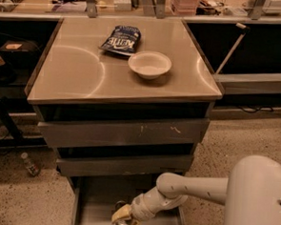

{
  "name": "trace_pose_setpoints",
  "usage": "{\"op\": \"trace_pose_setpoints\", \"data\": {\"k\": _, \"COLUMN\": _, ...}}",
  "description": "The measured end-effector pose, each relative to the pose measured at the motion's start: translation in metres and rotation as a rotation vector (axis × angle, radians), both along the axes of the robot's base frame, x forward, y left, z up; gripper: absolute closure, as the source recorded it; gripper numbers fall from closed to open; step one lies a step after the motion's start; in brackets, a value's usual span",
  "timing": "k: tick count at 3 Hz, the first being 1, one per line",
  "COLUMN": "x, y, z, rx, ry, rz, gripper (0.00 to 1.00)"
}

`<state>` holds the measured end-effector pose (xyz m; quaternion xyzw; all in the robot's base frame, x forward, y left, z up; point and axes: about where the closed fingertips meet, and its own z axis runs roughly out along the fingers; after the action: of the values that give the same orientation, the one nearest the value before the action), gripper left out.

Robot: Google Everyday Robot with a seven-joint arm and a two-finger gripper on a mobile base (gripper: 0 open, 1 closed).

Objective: Place redbull can into bottom drawer

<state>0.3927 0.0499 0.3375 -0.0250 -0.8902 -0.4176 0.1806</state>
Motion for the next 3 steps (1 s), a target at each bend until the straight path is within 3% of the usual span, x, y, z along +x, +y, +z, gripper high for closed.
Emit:
{"op": "trace_pose_setpoints", "data": {"k": 2, "x": 0.021, "y": 0.015, "z": -0.06, "rx": 0.091, "ry": 0.039, "rz": -0.081, "gripper": 1.0}}
{"op": "trace_pose_setpoints", "data": {"k": 3, "x": 0.024, "y": 0.022, "z": -0.083, "rx": 0.087, "ry": 0.082, "rz": -0.077, "gripper": 1.0}}
